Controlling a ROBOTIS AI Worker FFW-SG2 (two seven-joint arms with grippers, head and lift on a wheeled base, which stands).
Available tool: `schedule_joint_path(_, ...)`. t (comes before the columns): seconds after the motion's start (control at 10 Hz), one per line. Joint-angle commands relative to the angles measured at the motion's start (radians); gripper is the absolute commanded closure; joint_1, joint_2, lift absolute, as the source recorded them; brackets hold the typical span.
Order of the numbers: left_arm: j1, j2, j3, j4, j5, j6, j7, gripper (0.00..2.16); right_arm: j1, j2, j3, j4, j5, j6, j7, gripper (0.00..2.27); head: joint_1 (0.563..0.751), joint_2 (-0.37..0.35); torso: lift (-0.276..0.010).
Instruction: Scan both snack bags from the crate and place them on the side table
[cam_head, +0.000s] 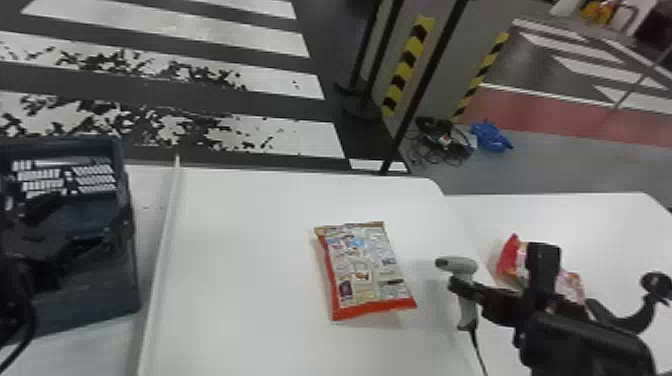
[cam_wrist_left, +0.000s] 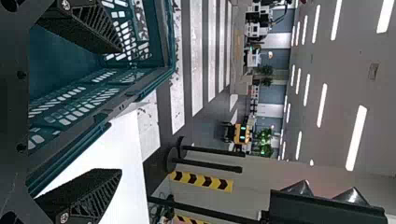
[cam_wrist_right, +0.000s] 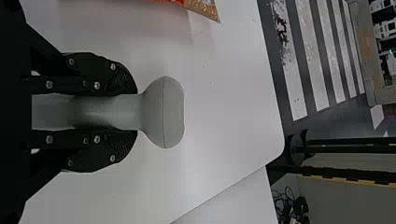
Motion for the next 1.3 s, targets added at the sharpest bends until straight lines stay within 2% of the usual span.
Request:
schedule_joint_path(0.0,0.000,0.001,0.001,0.003,0.000,-0.002,-0.001,0.08,-0.001,0.001,0.000,0.021,0.000,-0.007,-0.004,2.24,0.695,-0.350,-0.098)
schedule_joint_path(0.6,-0.009,-0.002,-0.001,0.028,0.002,-0.014,-0.004,0.08,-0.014,0.001,-0.005,0.063,-0.002,-0.010,-0.013,2.19,0.695,-0.350,-0.098)
schedule_joint_path(0.7,-0.009,-0.002,-0.002,0.029,0.002,-0.017,-0.004,0.08,-0.012,0.001,-0.016,0.061,-0.006,-0.016,-0.042,1.85,0.695,-0.350,-0.098)
schedule_joint_path(0.8,-0.009,-0.002,-0.002,0.031,0.002,-0.017,-0.004,0.08,-0.012,0.001,-0.025,0.055,-0.008,-0.022,-0.044,0.93,0.695,-0.350,-0.098)
schedule_joint_path(0.9,-0.009,-0.002,-0.002,0.029,0.002,-0.017,-0.004,0.08,-0.009,0.001,-0.029,0.048,-0.010,-0.022,-0.044,0.22,0.695,-0.350,-0.098)
schedule_joint_path(1.2,-0.009,-0.003,-0.002,0.031,0.002,-0.021,-0.004,0.08,-0.005,0.001,-0.037,0.020,-0.011,-0.010,-0.044,0.16,0.695,-0.350,-0.098)
